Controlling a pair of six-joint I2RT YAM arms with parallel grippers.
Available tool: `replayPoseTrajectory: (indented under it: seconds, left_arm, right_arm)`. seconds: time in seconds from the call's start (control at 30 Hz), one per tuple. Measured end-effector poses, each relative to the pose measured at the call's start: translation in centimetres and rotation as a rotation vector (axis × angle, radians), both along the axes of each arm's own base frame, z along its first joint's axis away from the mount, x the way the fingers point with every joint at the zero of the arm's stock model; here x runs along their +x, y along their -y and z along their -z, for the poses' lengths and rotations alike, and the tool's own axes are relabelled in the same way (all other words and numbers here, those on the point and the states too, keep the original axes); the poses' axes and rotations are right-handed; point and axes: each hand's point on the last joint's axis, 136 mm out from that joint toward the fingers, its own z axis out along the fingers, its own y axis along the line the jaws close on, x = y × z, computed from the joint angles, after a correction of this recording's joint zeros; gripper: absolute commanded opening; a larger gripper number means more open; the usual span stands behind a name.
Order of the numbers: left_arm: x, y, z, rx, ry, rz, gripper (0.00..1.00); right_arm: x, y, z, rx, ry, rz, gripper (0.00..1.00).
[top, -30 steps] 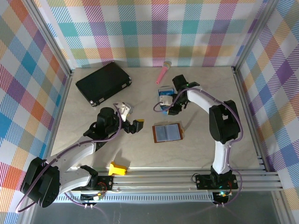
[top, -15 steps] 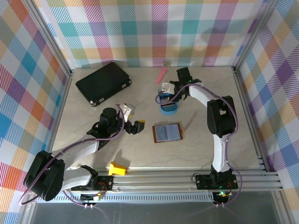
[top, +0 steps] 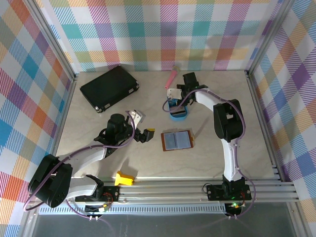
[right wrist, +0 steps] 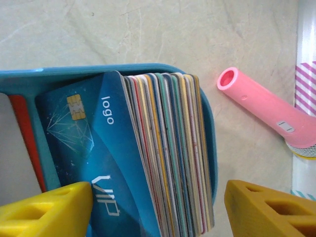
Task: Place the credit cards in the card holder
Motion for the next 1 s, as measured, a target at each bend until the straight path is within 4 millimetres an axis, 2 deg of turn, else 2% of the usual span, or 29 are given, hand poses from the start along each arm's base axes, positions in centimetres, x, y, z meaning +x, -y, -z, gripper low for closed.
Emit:
replayPoseTrajectory:
  seconds: [0.4, 0.67, 1.0]
  left_arm:
    - [-0.3, 0.0, 0.5, 0.008, -0.004, 0.009, 0.96]
    - [-0.4, -0.1, 1.3, 0.013, -0.012, 0.009, 0.96]
    - [-0.3, -0.1, 1.2, 0.013, -0.006, 0.009, 0.96]
  right_arm:
    - [1.0, -0.3, -0.8, 0.007, 0.030, 0.005, 0.60]
    - [1.3, -0.3, -1.4, 0.009, 0.040, 0.012, 0.41]
    - [1.4, -0.3, -1.6, 0.008, 0.041, 0.011, 0.22]
